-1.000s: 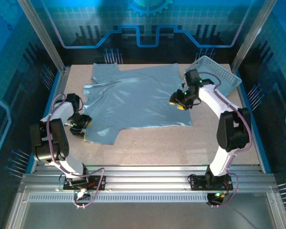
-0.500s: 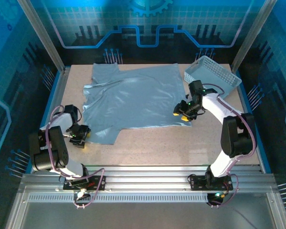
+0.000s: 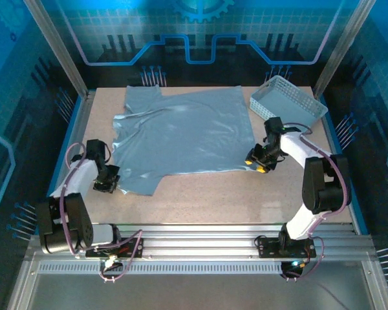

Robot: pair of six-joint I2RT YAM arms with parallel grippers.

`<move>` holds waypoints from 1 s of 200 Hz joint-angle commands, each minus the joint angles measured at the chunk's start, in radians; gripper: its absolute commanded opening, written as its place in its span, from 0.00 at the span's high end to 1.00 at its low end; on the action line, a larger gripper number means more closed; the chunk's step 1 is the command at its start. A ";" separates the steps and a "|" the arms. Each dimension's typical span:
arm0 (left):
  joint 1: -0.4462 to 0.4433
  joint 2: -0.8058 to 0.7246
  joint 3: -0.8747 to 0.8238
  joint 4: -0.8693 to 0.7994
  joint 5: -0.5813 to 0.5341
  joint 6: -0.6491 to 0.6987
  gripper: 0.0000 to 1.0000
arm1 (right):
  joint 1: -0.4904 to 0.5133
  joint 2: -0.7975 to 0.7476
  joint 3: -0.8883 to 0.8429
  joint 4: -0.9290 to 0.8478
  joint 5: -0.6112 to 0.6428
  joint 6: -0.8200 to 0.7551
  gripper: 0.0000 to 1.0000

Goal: Fold and stack the t-shirts

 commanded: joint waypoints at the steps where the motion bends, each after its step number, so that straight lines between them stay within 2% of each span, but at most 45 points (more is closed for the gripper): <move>1: -0.039 -0.049 -0.046 -0.099 -0.025 -0.060 0.90 | -0.024 0.022 -0.008 0.001 0.039 0.053 0.51; 62: -0.071 -0.121 -0.066 -0.151 -0.016 -0.084 0.92 | -0.048 0.013 -0.053 0.015 0.060 0.137 0.51; 87: -0.088 -0.133 -0.066 -0.154 -0.004 -0.097 0.97 | -0.049 0.056 -0.051 0.067 0.029 0.151 0.57; 121: -0.094 -0.147 -0.055 -0.175 0.001 -0.095 1.00 | -0.050 0.104 -0.053 0.116 0.031 0.165 0.67; 145: -0.100 -0.164 -0.046 -0.194 0.000 -0.094 1.00 | -0.051 0.133 -0.024 0.107 0.045 0.165 0.78; 175: -0.112 -0.212 -0.043 -0.248 -0.004 -0.124 1.00 | -0.040 0.074 -0.021 0.056 0.120 0.158 1.00; 200: -0.159 -0.312 -0.063 -0.320 -0.005 -0.218 1.00 | -0.027 -0.009 -0.049 -0.013 0.166 0.131 1.00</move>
